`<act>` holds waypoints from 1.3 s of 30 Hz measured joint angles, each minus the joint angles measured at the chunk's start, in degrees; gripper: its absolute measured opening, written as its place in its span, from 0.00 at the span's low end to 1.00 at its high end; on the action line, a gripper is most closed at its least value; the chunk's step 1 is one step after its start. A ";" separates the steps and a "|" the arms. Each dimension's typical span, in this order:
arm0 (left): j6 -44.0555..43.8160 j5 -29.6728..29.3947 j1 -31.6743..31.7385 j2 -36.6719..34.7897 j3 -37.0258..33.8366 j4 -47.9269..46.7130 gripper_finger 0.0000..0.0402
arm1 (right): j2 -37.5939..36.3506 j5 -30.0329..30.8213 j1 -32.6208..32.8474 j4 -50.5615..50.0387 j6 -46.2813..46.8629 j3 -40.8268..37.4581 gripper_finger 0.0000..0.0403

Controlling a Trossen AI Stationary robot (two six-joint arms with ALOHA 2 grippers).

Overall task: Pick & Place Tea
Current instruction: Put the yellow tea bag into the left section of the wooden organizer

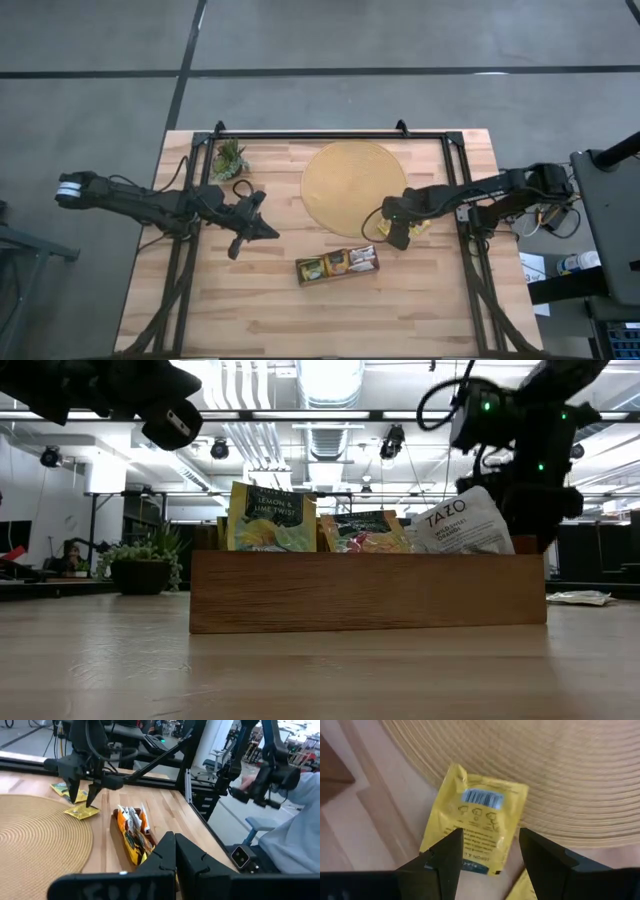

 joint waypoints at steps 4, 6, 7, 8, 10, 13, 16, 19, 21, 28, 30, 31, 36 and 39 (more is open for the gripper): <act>-3.15 -0.02 -0.01 0.39 0.00 0.05 0.00 | 4.86 -1.28 0.02 2.42 0.15 -1.29 0.48; -3.82 -0.32 -0.01 0.70 0.00 -0.06 0.00 | 7.37 -1.79 0.02 3.92 0.16 -1.15 0.48; -3.88 -0.77 -0.01 0.94 0.00 0.03 0.00 | 8.67 -1.79 0.03 4.37 0.11 -1.02 0.48; -3.97 -1.34 -0.01 1.23 0.00 0.13 0.00 | 9.80 -1.80 0.04 4.80 0.07 -0.89 0.48; -5.51 -2.97 -0.01 1.86 0.00 0.36 0.00 | 11.43 -1.95 0.04 4.62 -0.02 -0.32 0.47; -6.42 -4.72 -0.01 3.83 0.00 0.46 0.00 | 11.97 -2.19 0.04 4.38 -0.50 0.37 0.42; -6.18 -5.88 -0.01 6.61 0.00 0.32 0.00 | 10.44 -2.80 0.03 3.74 -0.65 0.93 0.30; -6.07 -9.28 -0.01 9.33 0.00 0.44 0.00 | 8.16 -4.35 0.00 1.72 -0.99 1.87 0.14; -6.38 -11.90 -0.01 11.09 -0.02 1.03 0.00 | 6.42 -5.49 0.09 -0.82 -1.25 2.15 0.05; -6.59 -16.17 0.14 14.31 -0.04 11.20 0.00 | -0.47 -2.75 1.47 -2.21 -2.89 3.88 0.02; -7.40 -16.17 0.14 13.88 -0.04 12.79 0.00 | -2.69 0.85 2.75 -1.89 -4.03 4.58 0.02; -7.92 -16.17 0.14 13.66 -0.04 13.42 0.00 | -3.62 3.47 3.54 -1.72 -4.76 4.83 0.02; -9.28 -16.38 0.12 13.36 -0.04 14.12 0.00 | -7.51 21.31 9.53 5.19 -10.63 5.00 0.02; -9.29 -19.90 0.10 14.02 -0.04 15.51 0.00 | -7.87 31.08 13.45 12.58 -16.09 4.97 0.02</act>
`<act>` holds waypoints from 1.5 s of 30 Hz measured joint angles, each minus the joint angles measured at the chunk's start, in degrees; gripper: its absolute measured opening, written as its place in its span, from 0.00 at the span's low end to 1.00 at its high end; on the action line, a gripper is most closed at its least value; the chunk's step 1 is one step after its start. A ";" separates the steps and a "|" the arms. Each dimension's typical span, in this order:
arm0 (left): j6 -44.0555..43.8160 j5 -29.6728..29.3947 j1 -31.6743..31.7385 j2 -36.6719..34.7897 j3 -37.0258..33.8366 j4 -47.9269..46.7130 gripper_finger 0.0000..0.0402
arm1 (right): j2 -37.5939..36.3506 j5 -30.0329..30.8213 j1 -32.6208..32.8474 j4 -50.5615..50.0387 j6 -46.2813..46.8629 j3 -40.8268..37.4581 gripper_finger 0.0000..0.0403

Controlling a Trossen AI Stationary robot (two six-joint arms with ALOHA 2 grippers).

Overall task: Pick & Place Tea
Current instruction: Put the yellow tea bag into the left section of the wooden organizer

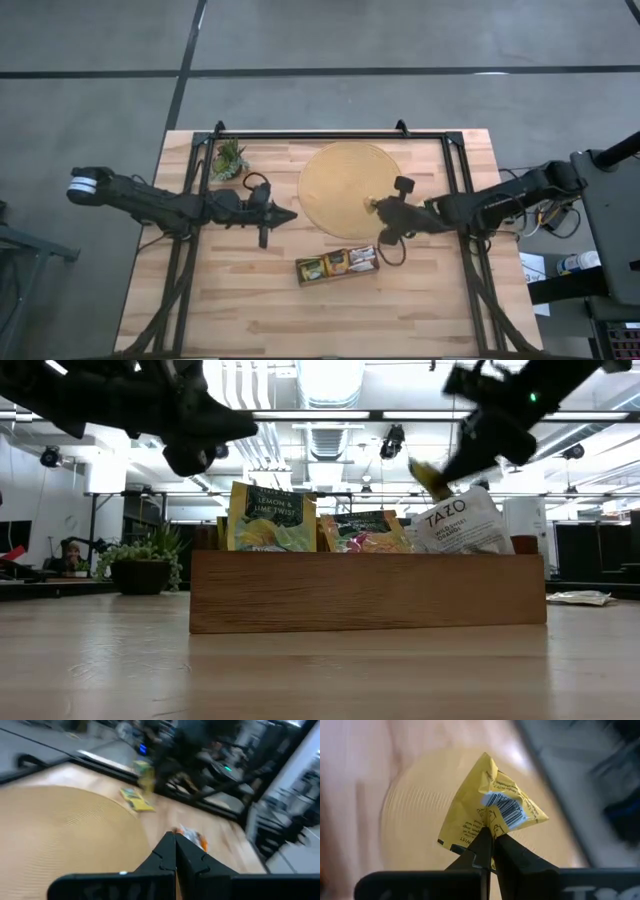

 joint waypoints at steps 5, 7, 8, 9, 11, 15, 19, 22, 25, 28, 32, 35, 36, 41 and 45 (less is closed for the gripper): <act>-0.02 -5.65 0.04 1.47 0.00 4.57 0.00 | 2.00 12.10 5.64 14.82 -11.37 -0.04 0.02; -0.08 -5.15 -0.06 2.54 0.00 6.33 0.00 | 3.39 15.85 7.28 19.62 -16.04 -0.04 0.02; -0.26 -4.29 -0.07 3.16 0.00 7.45 0.00 | 4.24 18.17 8.01 22.24 -18.46 -0.04 0.02; -0.52 -3.90 -0.10 3.92 0.00 9.45 0.00 | 5.13 20.55 8.66 24.62 -21.23 -0.02 0.02; -0.61 -3.83 -0.24 5.81 0.27 13.79 0.00 | 7.36 25.87 9.78 29.44 -27.47 -0.04 0.02; 3.37 -1.86 -0.94 10.62 3.55 16.68 0.00 | 11.54 31.39 10.28 39.52 -39.53 0.44 0.02; 11.26 1.94 -2.72 15.90 9.07 16.52 0.00 | 14.54 31.49 10.24 42.88 -41.77 3.20 0.02; 17.78 1.96 -4.57 19.68 13.22 15.45 0.02 | 15.93 32.59 10.35 42.84 -44.85 5.68 0.02; 24.65 1.80 -6.54 22.79 16.61 13.04 0.08 | 17.04 33.39 11.16 42.35 -45.66 7.50 0.02; 28.35 0.62 -7.91 24.78 19.10 11.32 0.17 | 18.17 33.55 12.24 40.91 -45.66 8.74 0.02; 30.12 -4.06 -9.07 25.40 21.03 10.36 0.32 | 20.07 33.58 13.00 39.00 -45.73 10.00 0.02; 30.38 -11.20 -9.82 24.37 21.65 8.23 0.42 | 21.00 33.75 13.31 39.02 -46.05 11.05 0.02; 30.39 -14.10 -10.16 24.00 21.66 7.54 0.45 | 21.37 34.23 13.39 39.00 -46.25 11.40 0.02; 29.97 -24.88 -11.69 23.61 21.66 7.70 0.49 | 23.57 37.46 13.38 39.16 -46.76 13.65 0.02; 28.91 -25.67 -11.80 23.54 21.66 8.66 0.49 | 26.11 37.38 13.37 39.06 -47.74 15.25 0.02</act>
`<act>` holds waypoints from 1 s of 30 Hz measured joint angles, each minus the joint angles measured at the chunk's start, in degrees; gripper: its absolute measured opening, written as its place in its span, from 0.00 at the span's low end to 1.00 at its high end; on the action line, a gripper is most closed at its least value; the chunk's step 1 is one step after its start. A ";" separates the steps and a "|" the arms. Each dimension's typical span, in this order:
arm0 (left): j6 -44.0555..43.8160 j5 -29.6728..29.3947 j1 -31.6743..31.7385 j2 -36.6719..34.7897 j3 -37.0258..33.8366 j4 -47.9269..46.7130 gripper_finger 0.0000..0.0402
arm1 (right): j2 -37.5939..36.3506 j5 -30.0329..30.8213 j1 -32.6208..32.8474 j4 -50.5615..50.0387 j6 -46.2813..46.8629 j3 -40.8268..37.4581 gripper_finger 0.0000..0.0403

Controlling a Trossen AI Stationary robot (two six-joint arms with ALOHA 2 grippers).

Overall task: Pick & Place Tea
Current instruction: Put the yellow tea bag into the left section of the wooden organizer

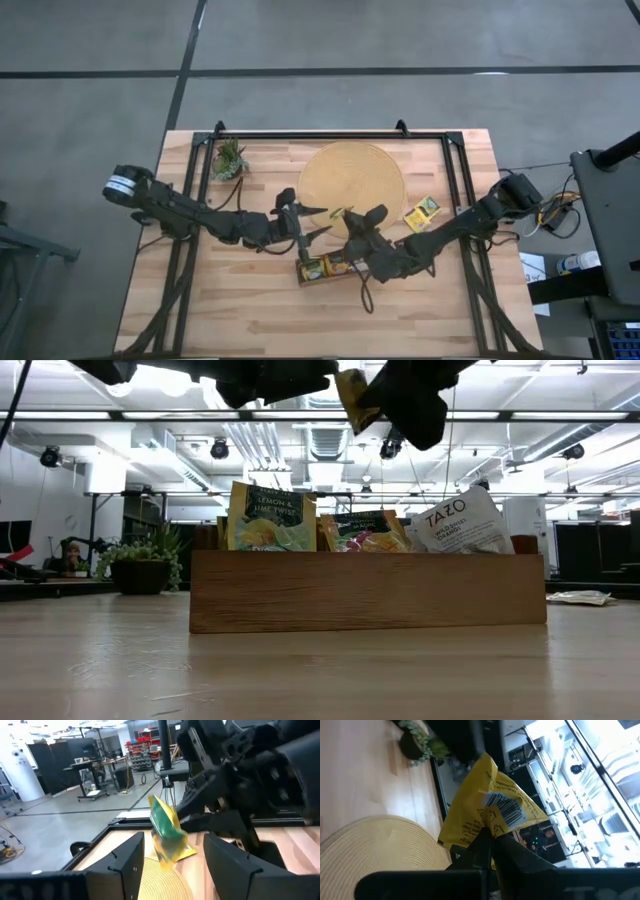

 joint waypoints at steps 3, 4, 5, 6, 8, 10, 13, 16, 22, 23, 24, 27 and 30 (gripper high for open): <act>-1.44 0.02 0.01 0.27 0.00 0.31 0.49 | 2.07 -0.87 0.01 -0.04 -0.47 1.77 0.02; -1.67 -0.02 0.02 0.49 0.00 0.36 0.49 | 2.47 -1.52 0.01 -0.08 -0.46 2.36 0.02; -1.83 0.01 0.03 0.75 0.00 0.43 0.49 | 2.99 -2.27 0.01 -0.09 -0.41 2.98 0.02; -1.85 0.06 0.04 0.95 0.00 0.38 0.49 | 3.50 -3.09 0.01 0.03 -0.13 3.86 0.02; -1.84 0.08 0.04 1.24 0.14 0.07 0.48 | 4.15 -3.81 0.19 -0.06 0.00 5.03 0.02; -1.84 0.13 0.04 1.33 0.37 0.04 0.45 | 4.56 -3.80 0.51 -0.08 -0.24 6.24 0.02; -1.15 0.44 -0.05 1.31 0.37 -0.02 0.31 | 4.75 -3.80 0.87 -0.33 -0.38 6.97 0.02; 0.12 0.27 -0.16 1.31 0.37 -0.24 0.08 | 4.72 -3.62 1.00 -2.21 2.45 7.20 0.02; 1.41 0.06 -0.22 1.29 0.66 -1.50 0.04 | 3.70 -4.08 1.09 -6.16 7.42 7.29 0.12; 1.68 0.02 -0.20 1.29 0.66 -1.57 0.04 | 3.62 -3.99 1.11 -6.26 7.66 7.37 0.16; 2.32 -0.27 -0.22 1.29 0.66 -1.61 0.04 | 3.61 -3.83 1.17 -6.32 7.89 7.58 0.19; 6.73 -1.02 -0.77 1.07 0.66 -2.80 0.04 | 3.54 -3.35 1.42 -7.50 8.92 8.59 0.31; 18.07 -1.77 -2.65 1.01 0.64 -5.94 0.04 | 3.52 -2.96 1.78 -9.80 11.38 9.49 0.44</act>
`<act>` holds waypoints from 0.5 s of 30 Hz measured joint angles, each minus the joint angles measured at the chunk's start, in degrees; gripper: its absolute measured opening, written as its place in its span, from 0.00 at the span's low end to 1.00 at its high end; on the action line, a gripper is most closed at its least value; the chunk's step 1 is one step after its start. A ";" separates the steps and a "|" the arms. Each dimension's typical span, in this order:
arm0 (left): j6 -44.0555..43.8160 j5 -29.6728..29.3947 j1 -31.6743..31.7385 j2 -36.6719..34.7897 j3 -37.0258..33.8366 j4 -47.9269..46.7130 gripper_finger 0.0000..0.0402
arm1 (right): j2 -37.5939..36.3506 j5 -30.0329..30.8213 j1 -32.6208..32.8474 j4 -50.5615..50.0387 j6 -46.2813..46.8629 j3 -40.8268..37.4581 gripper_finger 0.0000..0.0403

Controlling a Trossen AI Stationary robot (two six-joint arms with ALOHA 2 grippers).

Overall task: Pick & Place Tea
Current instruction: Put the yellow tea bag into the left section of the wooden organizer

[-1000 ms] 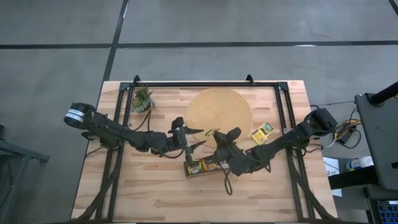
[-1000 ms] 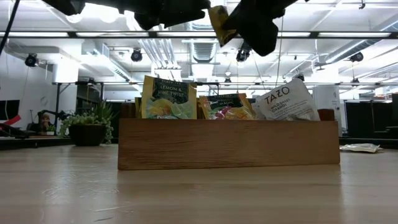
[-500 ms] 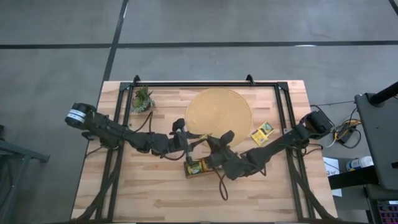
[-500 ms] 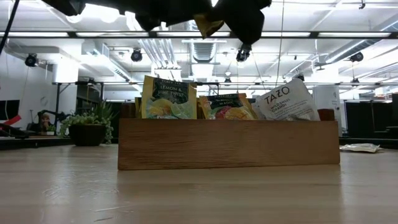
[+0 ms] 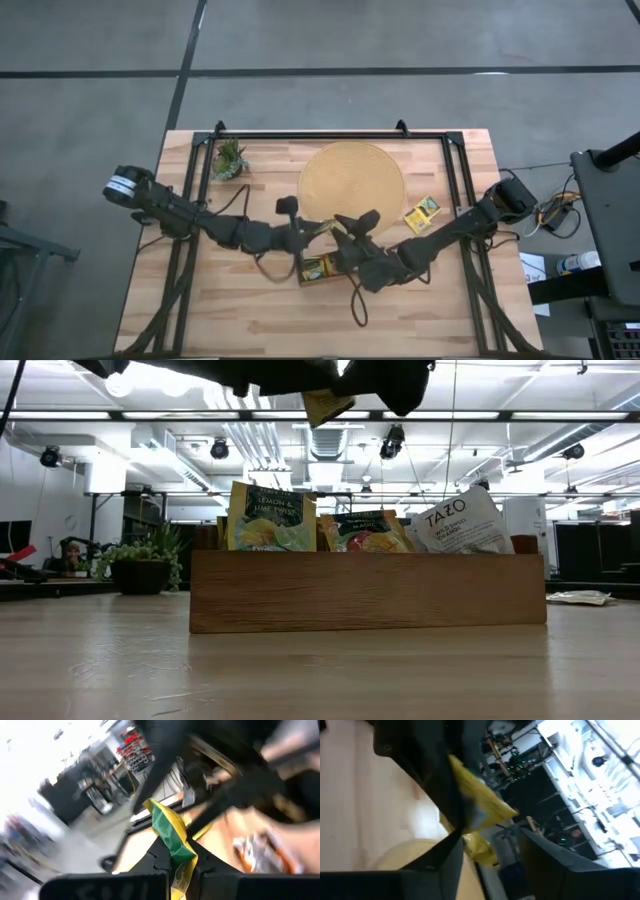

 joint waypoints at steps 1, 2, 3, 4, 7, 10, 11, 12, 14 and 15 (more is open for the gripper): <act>4.37 -0.73 -0.94 -0.02 -0.17 -1.00 0.04 | -0.11 -0.54 0.11 -1.12 1.50 0.35 0.47; 8.23 -2.41 -1.96 -0.02 -0.40 -1.74 0.04 | -0.37 -1.18 0.21 -2.44 3.03 0.67 0.50; 11.28 -5.50 -2.99 0.16 -0.44 -2.70 0.04 | -0.75 -1.64 0.39 -3.98 4.66 0.94 0.53; 13.76 -9.66 -4.08 0.30 -0.54 -3.71 0.04 | -1.46 -1.82 0.48 -5.60 6.51 1.24 0.55; 19.97 -21.69 -6.98 0.78 -0.97 -5.46 0.04 | -5.01 -6.75 0.60 -9.80 13.93 2.10 0.60; 26.77 -26.82 -9.63 0.37 -0.73 -5.69 0.04 | -8.63 -19.85 -0.17 -14.88 24.88 1.44 0.62; 29.47 -26.72 -10.42 0.51 -0.73 -6.27 0.04 | -9.75 -26.13 -1.09 -15.95 29.11 0.95 0.62; 32.22 -25.92 -11.09 0.79 -0.75 -6.63 0.04 | -11.03 -32.89 -2.20 -15.26 32.32 0.36 0.62; 38.82 -25.46 -12.30 1.37 -0.81 -6.99 0.04 | -13.28 -45.27 -4.75 -12.42 36.73 -1.73 0.62; 41.67 -25.34 -12.76 1.65 -0.81 -6.91 0.04 | -13.76 -49.29 -5.90 -9.97 38.49 -2.79 0.62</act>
